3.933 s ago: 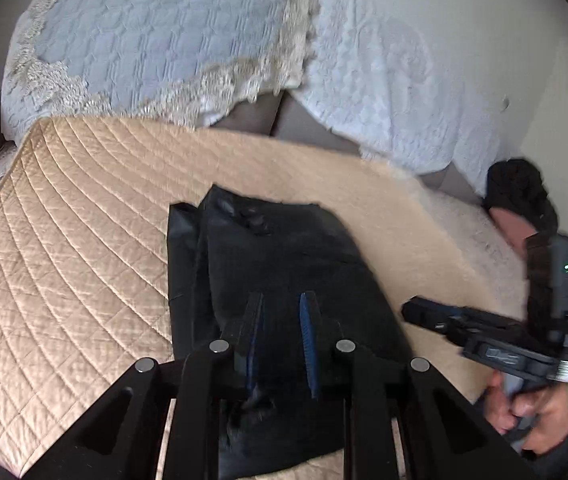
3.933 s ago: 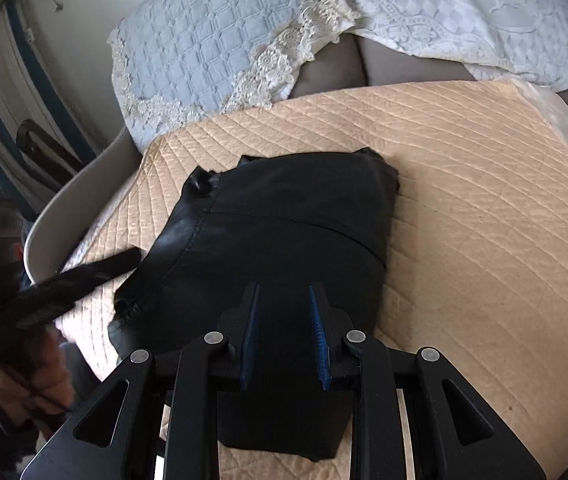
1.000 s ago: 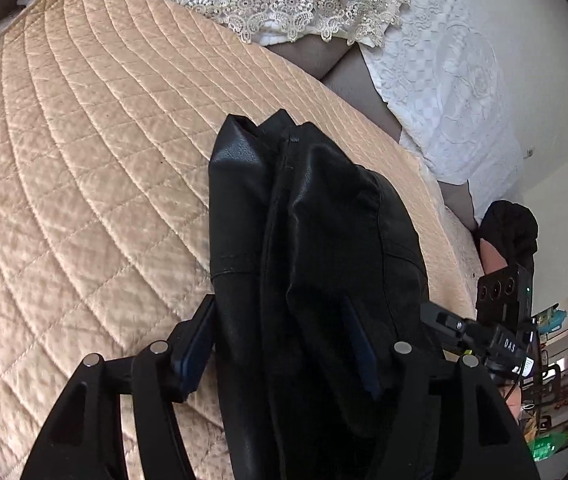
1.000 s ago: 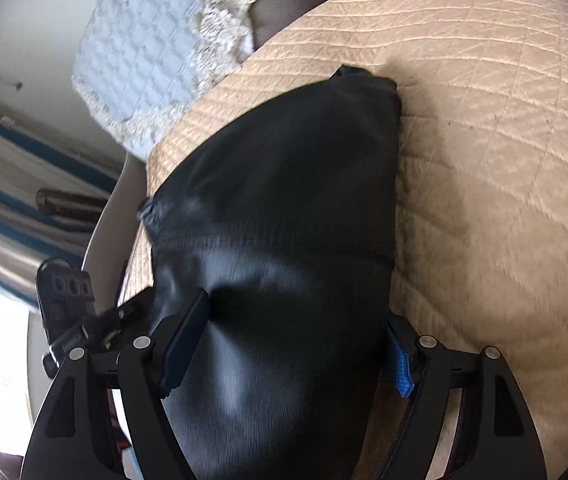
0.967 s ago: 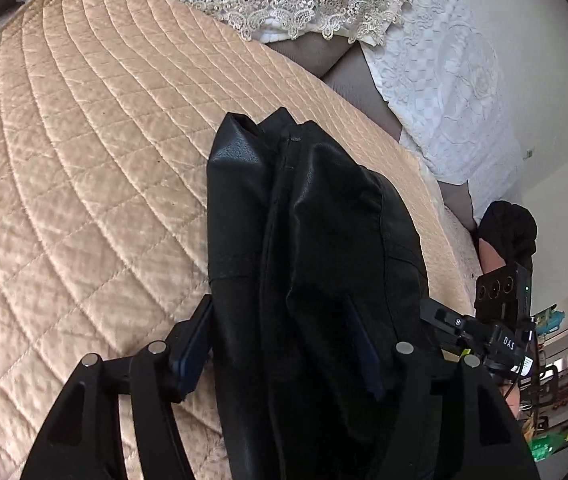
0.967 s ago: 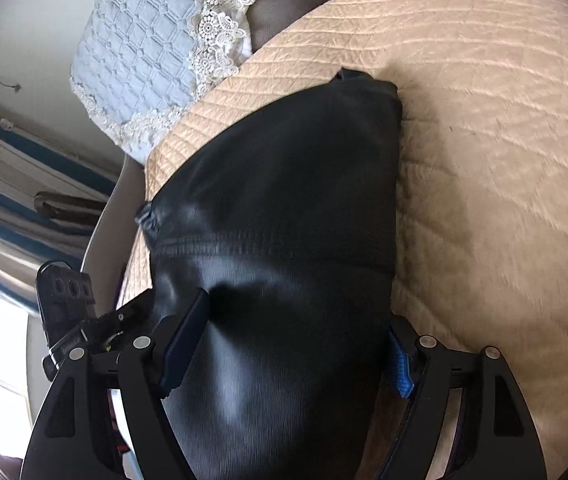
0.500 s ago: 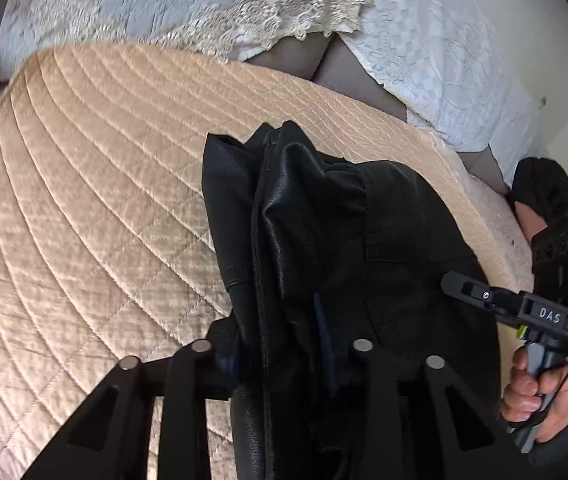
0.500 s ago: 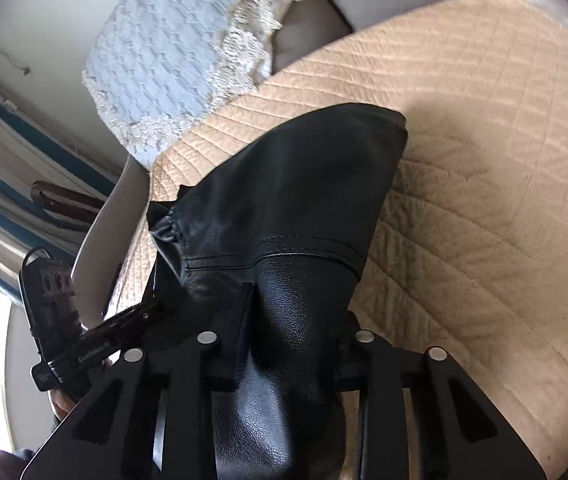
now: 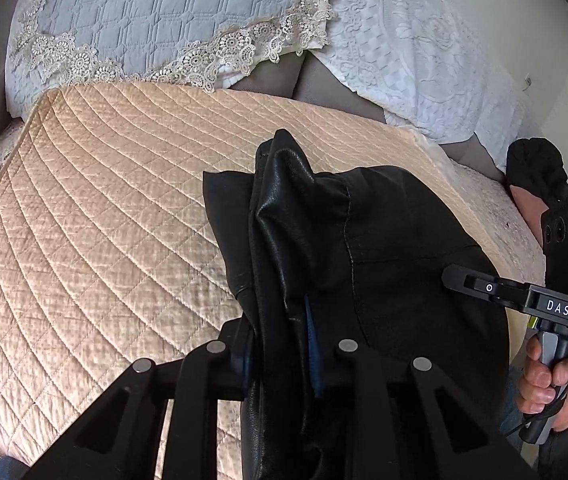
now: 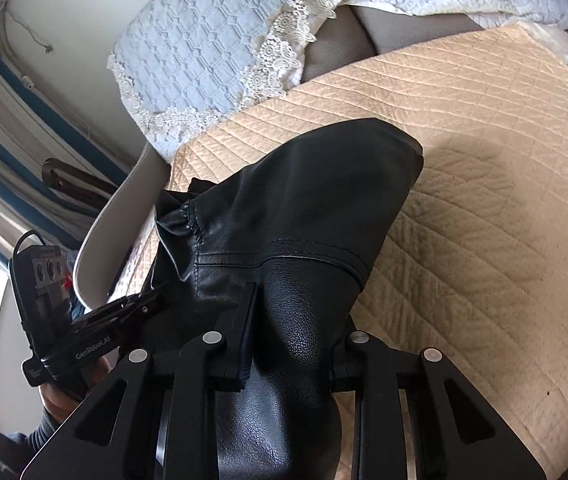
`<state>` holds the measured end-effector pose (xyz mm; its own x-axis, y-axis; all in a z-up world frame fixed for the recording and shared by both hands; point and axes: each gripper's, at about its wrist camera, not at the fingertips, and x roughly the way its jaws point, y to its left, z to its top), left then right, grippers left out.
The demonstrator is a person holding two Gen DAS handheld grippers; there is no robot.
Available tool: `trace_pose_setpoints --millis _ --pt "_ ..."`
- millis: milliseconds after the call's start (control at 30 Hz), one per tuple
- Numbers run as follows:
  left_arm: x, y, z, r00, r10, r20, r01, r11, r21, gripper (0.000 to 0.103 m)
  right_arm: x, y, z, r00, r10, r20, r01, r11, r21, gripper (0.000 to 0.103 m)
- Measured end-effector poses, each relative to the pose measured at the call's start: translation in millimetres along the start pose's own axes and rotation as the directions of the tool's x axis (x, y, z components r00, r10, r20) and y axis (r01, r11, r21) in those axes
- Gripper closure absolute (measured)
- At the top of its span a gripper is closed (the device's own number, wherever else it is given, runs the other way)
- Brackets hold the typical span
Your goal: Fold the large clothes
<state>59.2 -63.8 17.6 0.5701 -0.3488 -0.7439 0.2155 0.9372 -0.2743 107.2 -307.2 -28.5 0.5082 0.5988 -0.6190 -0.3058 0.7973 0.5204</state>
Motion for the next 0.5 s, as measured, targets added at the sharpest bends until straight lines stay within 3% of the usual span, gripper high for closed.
trace_pose_setpoints --millis 233,500 --pt "-8 9 16 0.999 -0.002 0.036 0.002 1.000 -0.014 0.082 9 21 22 1.000 0.018 0.021 -0.017 0.999 -0.045 0.076" --pt "-10 45 58 0.995 0.021 0.097 -0.018 0.999 -0.032 0.082 42 45 65 0.998 0.055 0.037 -0.051 0.994 -0.099 0.076"
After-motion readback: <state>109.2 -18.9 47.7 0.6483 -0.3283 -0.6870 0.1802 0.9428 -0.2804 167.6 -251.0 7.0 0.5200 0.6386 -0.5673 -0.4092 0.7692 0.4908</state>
